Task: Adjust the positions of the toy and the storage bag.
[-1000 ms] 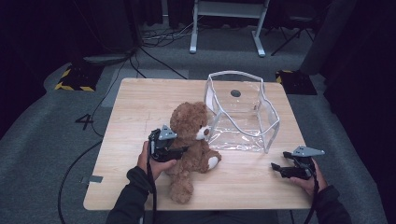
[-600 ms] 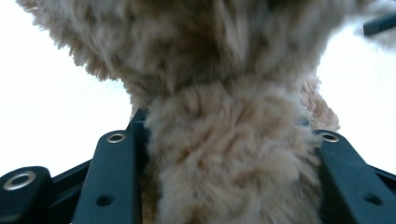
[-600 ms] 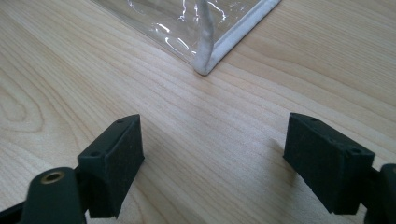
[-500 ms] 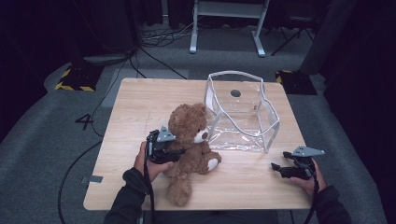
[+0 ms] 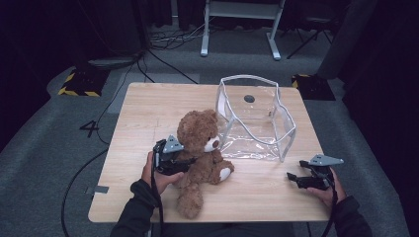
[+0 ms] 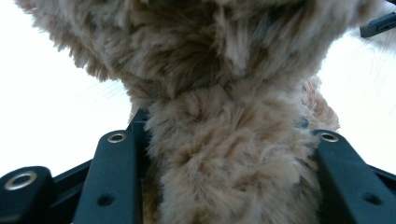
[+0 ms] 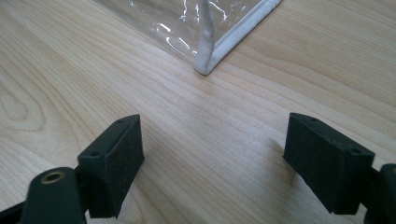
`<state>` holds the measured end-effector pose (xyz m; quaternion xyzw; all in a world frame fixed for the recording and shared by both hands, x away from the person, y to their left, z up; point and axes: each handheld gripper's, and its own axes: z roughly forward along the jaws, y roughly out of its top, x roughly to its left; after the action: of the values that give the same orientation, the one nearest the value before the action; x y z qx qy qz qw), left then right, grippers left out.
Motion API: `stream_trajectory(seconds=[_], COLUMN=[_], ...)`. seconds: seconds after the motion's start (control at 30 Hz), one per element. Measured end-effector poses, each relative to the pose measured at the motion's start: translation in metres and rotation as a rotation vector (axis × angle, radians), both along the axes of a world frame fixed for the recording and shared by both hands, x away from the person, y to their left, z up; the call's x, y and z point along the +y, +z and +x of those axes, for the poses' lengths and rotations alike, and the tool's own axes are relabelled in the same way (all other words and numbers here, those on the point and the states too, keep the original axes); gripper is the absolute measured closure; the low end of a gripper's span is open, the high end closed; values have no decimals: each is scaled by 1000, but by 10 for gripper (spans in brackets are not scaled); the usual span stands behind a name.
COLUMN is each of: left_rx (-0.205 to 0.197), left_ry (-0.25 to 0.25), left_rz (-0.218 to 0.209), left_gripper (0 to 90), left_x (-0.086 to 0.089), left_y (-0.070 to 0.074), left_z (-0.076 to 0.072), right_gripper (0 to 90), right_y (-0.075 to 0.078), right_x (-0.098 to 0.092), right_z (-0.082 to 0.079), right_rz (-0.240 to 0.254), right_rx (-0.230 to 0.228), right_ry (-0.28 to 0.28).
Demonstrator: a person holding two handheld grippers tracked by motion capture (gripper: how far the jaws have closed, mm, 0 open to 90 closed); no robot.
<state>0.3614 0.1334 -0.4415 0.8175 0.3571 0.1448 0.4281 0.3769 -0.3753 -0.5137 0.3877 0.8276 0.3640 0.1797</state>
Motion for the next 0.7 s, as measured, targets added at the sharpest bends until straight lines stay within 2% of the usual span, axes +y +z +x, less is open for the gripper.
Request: stream_trajectory(seconds=[0.1,0.13,0.23,0.27,0.33,0.4,0.53,0.7], left_rx=[-12,-13,-19,-20,-23,-24,-59,-77], left_ry=[4,5,5,8,12,13,4,-11], left_rz=[-15,-34,-50,-75,-84,-85,-74,-69], left_gripper=[517,519,530,532,538,546,572,598], left_x=[2,3,4,6,8,8,8,7], left_y=[-2,-3,-4,-5,-5,-5,-2,-2], left_z=[-1,-2,-2,-2,-3,-4,-9,-11], right_gripper=[195,195,195,195,195,195,195,195], right_y=[0,0,0,0,0,0,0,0], right_x=[0,0,0,0,0,0,0,0], right_z=[0,0,0,0,0,0,0,1], right_rz=[1,1,1,1,1,1,1,2], right_rx=[1,1,1,1,1,1,1,1], right_ry=[0,0,1,0,1,0,1,2])
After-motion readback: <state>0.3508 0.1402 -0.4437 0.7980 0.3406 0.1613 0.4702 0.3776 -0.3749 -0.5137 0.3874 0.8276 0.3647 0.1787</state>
